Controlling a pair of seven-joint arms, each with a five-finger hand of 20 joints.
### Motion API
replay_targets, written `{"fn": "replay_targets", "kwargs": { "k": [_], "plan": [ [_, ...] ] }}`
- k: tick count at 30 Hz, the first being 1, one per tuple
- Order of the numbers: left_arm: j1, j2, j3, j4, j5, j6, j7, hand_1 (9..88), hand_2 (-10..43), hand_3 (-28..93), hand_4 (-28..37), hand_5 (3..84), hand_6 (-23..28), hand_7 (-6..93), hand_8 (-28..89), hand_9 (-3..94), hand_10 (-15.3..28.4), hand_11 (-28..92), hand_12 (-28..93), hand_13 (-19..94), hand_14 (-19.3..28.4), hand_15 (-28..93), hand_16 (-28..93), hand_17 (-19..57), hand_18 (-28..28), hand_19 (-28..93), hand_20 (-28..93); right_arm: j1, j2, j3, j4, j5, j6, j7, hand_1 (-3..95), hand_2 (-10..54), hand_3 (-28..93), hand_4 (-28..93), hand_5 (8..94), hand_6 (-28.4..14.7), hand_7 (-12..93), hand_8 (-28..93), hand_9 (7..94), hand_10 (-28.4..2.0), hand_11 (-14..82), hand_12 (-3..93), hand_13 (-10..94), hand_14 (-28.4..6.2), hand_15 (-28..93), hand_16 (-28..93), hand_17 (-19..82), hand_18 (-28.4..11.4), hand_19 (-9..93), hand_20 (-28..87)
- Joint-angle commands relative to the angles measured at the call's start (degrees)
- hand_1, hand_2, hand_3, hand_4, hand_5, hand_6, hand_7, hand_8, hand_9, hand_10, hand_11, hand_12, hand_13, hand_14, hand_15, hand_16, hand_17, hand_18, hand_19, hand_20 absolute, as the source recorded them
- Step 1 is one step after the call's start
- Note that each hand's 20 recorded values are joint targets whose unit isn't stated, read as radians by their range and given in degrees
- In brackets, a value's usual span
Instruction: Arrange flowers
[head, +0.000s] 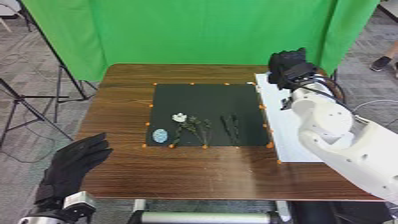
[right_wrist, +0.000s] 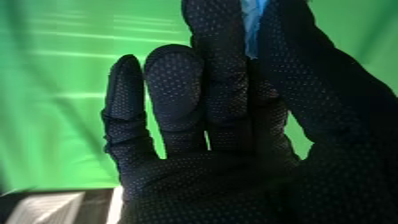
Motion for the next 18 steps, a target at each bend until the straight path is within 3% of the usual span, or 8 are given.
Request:
{"fn": "replay_targets", "kwargs": {
  "k": [1,7,12,14,18],
  "plan": [
    [-0.23,-0.56,-0.95,-0.38,0.68,-0.83,-2.05,28.0,4.7,79,-16.1,45.3,13.6,17.0,-10,37.8,21.9,34,9,26,28.4,64,-14,-9.2,23.1,61,12,2.43,-12.53,-4.37,-1.36,-1.43,-1.19,-2.42,51.5,-7.2,75,-28,74.7,2.2,39,-1,86.3,-7.9,26.7,31.9,62,-9.4,75,29,18,-22.5,79,31],
    [-0.57,-0.17,-0.82,-0.23,0.60,-0.97,-2.03,28.0,4.7,79,-16.1,45.3,13.6,17.0,-10,37.9,21.9,34,9,26,28.4,64,-14,-9.1,23.0,61,12,2.09,-18.18,-6.90,0.55,-3.76,-2.10,-3.02,51.5,-7.2,75,-28,74.7,2.2,39,-1,86.3,-7.8,26.6,31.8,62,-9.3,75,29,18,-22.5,79,31],
    [-1.46,-0.60,-1.10,-0.09,1.03,-1.55,-3.02,27.9,4.7,80,-16.1,45.3,13.6,17.0,-10,37.9,21.9,34,9,26,28.4,64,-14,-9.1,23.0,61,12,0.72,-22.89,-7.72,2.38,-5.13,-3.97,-3.73,51.4,-7.2,75,-28,74.7,2.3,39,-1,86.2,-7.8,26.6,31.9,62,-9.3,75,29,18,-22.4,79,31],
    [-2.33,-1.11,-1.20,0.10,1.47,-2.30,-4.14,27.9,4.7,79,-16.1,45.3,13.6,17.0,-10,37.9,21.9,34,9,26,28.4,64,-14,-9.1,23.0,61,12,0.18,-24.65,-8.07,3.23,-5.76,-4.83,-3.59,51.4,-7.2,75,-28,74.7,2.3,39,-1,86.3,-7.8,26.6,31.8,62,-9.3,75,29,18,-22.4,79,31],
    [-3.25,-1.20,-0.85,0.41,1.64,-2.76,-4.60,27.9,4.7,80,-16.0,45.2,13.6,17.0,-10,37.9,21.9,34,9,26,28.4,64,-14,-9.2,23.0,61,12,-1.13,-28.23,-8.31,5.53,-7.08,-6.28,-3.56,51.3,-7.2,75,-28,74.5,2.4,39,-1,86.3,-7.8,26.6,31.8,62,-9.3,75,29,18,-22.2,78,31]
  ]
}}
